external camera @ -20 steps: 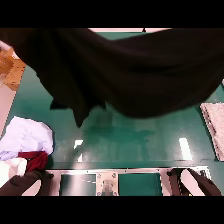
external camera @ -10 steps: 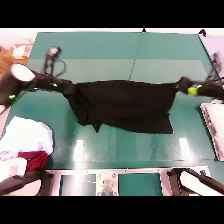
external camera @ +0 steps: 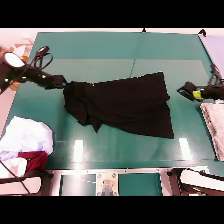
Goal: Fold the shirts.
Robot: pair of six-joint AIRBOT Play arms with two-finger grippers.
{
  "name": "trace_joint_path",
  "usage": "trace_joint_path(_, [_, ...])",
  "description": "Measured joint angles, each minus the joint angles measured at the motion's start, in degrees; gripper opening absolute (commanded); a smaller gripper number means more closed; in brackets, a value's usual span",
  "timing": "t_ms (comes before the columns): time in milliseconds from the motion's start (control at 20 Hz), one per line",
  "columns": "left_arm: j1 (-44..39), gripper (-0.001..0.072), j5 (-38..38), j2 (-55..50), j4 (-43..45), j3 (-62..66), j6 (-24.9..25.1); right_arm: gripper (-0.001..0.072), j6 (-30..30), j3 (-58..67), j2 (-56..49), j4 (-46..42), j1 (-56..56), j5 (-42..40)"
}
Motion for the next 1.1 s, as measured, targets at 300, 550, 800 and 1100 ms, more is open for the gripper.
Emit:
trace_joint_path(300, [1.4, 0.0545, -4.9, 5.9, -3.2, -18.7, -3.2, 0.0246, 2.8, -10.9, 4.8, -4.7, -12.5, 7.4])
trace_joint_path(550, [-1.6, 0.0545, 5.8, 7.8, -13.7, -33.6, 0.2, 0.0367, 3.6, -19.5, 5.6, -4.5, -15.3, 6.3])
trace_joint_path(800, [-9.5, 0.0115, 20.2, 8.1, -21.7, -39.0, 3.1, 0.0414, 3.5, -25.6, 5.9, -2.5, -15.9, 4.9])
trace_joint_path(1100, [-11.2, 0.0028, 26.3, 8.4, -23.9, -40.1, 4.3, 0.043, 3.8, -29.3, 4.0, -0.9, -11.5, 11.6])
